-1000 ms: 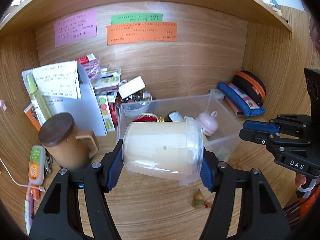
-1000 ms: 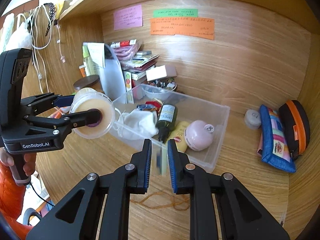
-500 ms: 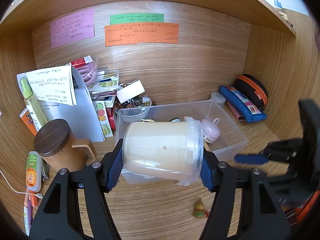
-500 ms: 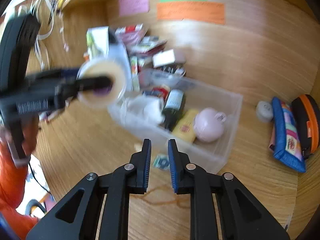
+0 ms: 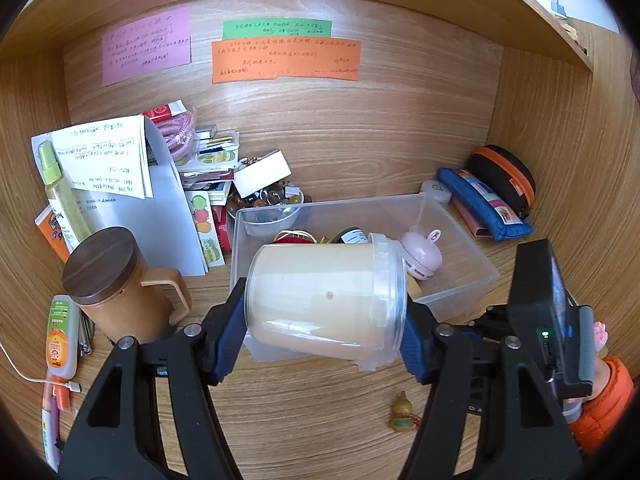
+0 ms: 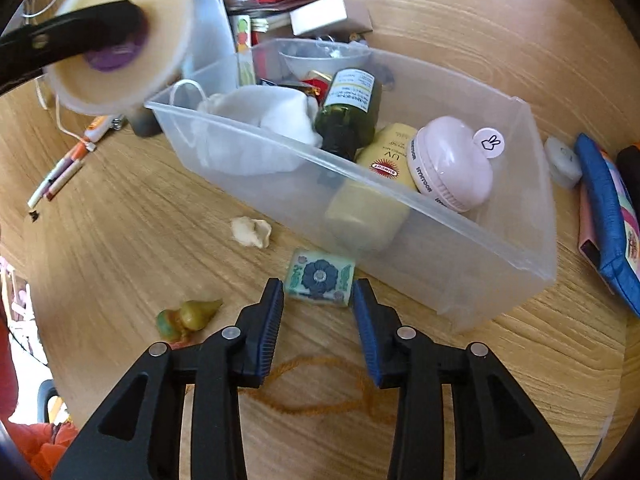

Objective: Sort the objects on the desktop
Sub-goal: 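Lift the cream jar and green box and carry both over the clear box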

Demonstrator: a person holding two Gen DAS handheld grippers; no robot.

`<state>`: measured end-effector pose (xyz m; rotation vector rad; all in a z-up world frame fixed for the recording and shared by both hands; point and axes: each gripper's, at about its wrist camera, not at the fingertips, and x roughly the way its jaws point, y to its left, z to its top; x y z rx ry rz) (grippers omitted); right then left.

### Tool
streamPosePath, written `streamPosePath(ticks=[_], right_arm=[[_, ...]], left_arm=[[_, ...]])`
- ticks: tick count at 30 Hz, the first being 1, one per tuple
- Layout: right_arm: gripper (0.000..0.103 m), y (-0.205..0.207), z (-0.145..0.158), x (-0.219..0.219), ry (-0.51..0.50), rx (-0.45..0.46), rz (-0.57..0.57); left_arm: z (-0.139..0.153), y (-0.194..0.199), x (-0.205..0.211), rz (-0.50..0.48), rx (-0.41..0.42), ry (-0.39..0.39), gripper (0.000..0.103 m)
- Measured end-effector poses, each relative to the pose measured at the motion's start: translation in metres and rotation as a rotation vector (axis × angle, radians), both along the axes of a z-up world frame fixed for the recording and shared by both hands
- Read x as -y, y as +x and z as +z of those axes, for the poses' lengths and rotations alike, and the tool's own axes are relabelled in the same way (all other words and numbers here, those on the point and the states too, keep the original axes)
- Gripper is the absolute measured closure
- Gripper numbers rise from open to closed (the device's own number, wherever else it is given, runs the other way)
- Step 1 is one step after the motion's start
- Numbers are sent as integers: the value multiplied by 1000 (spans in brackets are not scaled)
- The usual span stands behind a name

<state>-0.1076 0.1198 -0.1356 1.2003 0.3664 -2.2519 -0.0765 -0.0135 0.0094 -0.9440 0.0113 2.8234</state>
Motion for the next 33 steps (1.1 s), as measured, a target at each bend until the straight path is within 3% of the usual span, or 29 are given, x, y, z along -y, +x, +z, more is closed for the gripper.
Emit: streamPosePath(ticks=[4, 13, 24, 33], right_arm=[[67, -1, -5, 5, 11, -19, 2], [71, 5, 0, 9, -1, -59, -2], [71, 34, 54, -8, -109, -161, 5], [71, 22, 88, -19, -162, -233, -34]], left_arm=[[-2, -1, 3, 0, 4, 5, 38], [-2, -4, 4, -3, 2, 11, 38], [0, -9, 8, 10, -6, 24, 38], [2, -20, 8, 13, -6, 18, 38]])
